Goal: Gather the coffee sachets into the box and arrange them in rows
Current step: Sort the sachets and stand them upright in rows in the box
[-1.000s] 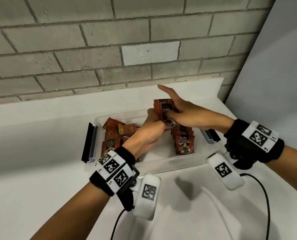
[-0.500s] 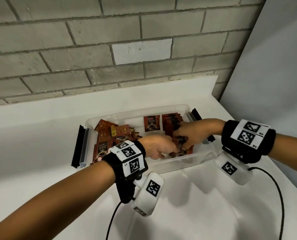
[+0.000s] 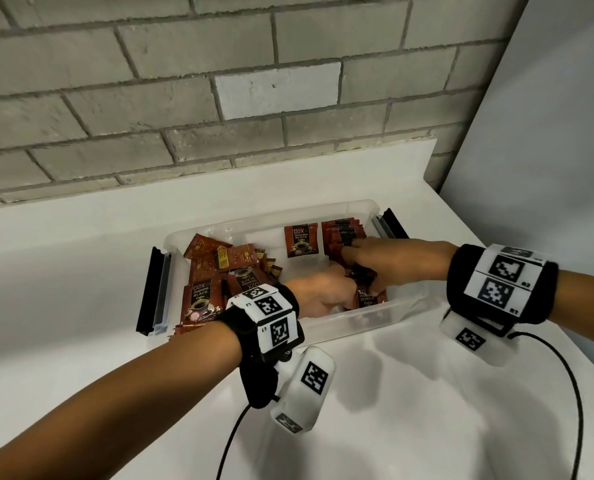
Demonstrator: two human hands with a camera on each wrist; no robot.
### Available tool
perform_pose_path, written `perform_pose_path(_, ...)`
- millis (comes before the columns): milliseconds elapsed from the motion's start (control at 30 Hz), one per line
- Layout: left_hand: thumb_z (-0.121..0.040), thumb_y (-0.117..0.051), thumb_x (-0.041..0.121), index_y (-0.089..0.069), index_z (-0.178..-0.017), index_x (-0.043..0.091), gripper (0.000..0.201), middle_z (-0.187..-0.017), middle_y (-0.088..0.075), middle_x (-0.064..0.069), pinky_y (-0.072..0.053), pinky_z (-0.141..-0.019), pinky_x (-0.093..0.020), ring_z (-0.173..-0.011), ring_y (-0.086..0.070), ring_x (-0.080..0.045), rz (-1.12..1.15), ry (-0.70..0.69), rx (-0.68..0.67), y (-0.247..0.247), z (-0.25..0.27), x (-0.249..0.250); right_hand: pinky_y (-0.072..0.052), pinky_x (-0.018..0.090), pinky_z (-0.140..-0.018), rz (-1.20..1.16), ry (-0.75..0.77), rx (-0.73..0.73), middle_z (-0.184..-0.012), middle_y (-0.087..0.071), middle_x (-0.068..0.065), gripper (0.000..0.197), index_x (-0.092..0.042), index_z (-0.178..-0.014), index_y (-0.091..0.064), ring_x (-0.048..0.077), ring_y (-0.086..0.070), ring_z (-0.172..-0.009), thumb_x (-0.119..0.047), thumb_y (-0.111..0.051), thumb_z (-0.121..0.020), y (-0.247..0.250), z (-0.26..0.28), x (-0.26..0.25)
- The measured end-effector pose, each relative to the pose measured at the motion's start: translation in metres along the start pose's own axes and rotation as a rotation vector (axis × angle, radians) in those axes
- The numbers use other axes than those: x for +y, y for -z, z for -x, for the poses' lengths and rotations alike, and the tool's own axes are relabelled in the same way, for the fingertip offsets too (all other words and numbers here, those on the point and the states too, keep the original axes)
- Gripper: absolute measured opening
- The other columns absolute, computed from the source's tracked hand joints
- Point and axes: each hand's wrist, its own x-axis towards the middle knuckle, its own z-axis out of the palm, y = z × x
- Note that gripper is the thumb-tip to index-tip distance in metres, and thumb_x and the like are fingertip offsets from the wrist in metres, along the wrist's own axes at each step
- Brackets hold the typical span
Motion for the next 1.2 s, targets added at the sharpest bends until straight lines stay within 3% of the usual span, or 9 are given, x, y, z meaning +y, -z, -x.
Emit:
perform_pose_path(100,-0.067,-0.045,-0.014,-0.055,-0.121,-0.005,0.056,-0.116,-0.061,-0.018,-0.045,-0.078,-0.031,-0.107,-0.057,-0.029,-0.029,0.005,0.007,-0.003,-0.001,-0.002,-0.053,0.034,-0.066,0.003,-0.041,0.01,-0.104,-0.043,0.001,0.04,-0.009,-0.117,-0.047,0.016,-0.048,-0.078,-0.008,-0.066,-0.083,0.009,0.005,0.002)
perform_pose_path(233,-0.077,-0.045,-0.014,-0.051,-0.112,-0.004,0.036,-0.08,-0.053,-0.006,-0.042,-0.047,-0.014,-0.067,-0.05,-0.013,-0.139,-0.002,0.056,-0.002,0.005,0.004,-0.052,0.041,-0.075,0.097,-0.019,0.005,-0.1,-0.056,0.009,0.02,-0.004,-0.101,-0.059,0.026,-0.058,-0.087,0.001,-0.051,-0.084,0.01,0.006,0.009)
perform_pose_path(333,-0.078,-0.044,-0.018,-0.049,-0.115,-0.001,0.041,-0.091,-0.055,-0.009,-0.045,-0.062,-0.022,-0.079,-0.054,-0.017,-0.092,-0.015,0.031,0.0,0.003,0.004,-0.053,0.047,-0.072,0.14,-0.017,-0.053,-0.094,-0.05,0.008,0.023,-0.004,-0.093,-0.061,0.032,-0.059,-0.084,0.006,-0.044,-0.082,0.008,0.005,0.011)
perform_pose_path(433,-0.073,-0.037,-0.02,-0.015,-0.149,0.008,0.083,-0.118,-0.055,-0.009,-0.048,-0.079,-0.029,-0.105,-0.055,-0.022,0.091,0.027,0.031,0.002,-0.001,0.0,-0.05,0.041,-0.08,0.181,-0.067,0.02,-0.101,-0.052,0.01,0.032,-0.007,-0.106,-0.058,0.027,-0.05,-0.097,0.007,-0.04,-0.083,0.011,0.004,0.011)
perform_pose_path(533,-0.089,-0.029,-0.012,-0.025,-0.139,0.029,0.065,-0.096,-0.05,0.001,-0.037,-0.061,-0.02,-0.078,-0.047,-0.01,0.183,0.024,0.034,0.002,-0.001,0.004,-0.044,0.036,-0.091,0.262,-0.096,0.074,-0.109,-0.057,0.01,0.041,-0.007,-0.119,-0.054,0.024,-0.039,-0.113,0.007,-0.04,-0.083,0.013,0.001,0.009)
perform_pose_path(700,-0.085,-0.03,-0.02,-0.006,-0.151,0.023,0.082,-0.094,-0.051,0.003,-0.041,-0.065,-0.021,-0.076,-0.046,-0.007,0.232,0.024,0.046,0.002,0.006,0.007,-0.022,0.03,-0.109,0.289,-0.108,-0.001,-0.121,-0.056,0.011,0.041,-0.008,-0.124,-0.053,0.027,-0.034,-0.127,0.003,-0.042,-0.085,0.01,-0.004,0.01)
perform_pose_path(867,-0.069,-0.031,-0.023,-0.009,-0.151,0.01,0.091,-0.145,-0.038,-0.013,-0.043,-0.098,-0.034,-0.129,-0.039,-0.03,0.198,0.06,0.126,0.002,-0.007,0.008,-0.005,0.037,-0.117,0.333,-0.173,0.034,-0.138,-0.045,0.016,0.049,-0.002,-0.137,-0.039,0.03,-0.02,-0.138,0.003,-0.04,-0.088,0.015,-0.007,0.009)
perform_pose_path(1033,-0.068,-0.028,-0.026,-0.05,-0.126,0.0,0.067,-0.129,-0.053,-0.018,-0.045,-0.091,-0.03,-0.116,-0.049,-0.029,0.191,0.048,0.093,0.001,-0.012,0.007,0.003,0.045,-0.119,0.289,-0.18,-0.038,-0.15,-0.032,0.013,0.057,-0.003,-0.145,-0.027,0.027,-0.014,-0.143,0.005,-0.035,-0.089,0.017,-0.011,0.007)
perform_pose_path(1200,-0.079,-0.03,-0.02,-0.027,-0.142,0.001,0.066,-0.1,-0.052,-0.008,-0.043,-0.078,-0.022,-0.087,-0.048,-0.016,0.195,0.036,0.176,0.009,-0.014,0.01,0.005,0.042,-0.118,0.246,-0.192,0.03,-0.154,-0.023,0.013,0.063,-0.004,-0.15,-0.014,0.029,-0.005,-0.146,0.003,-0.036,-0.091,0.018,-0.014,0.012)
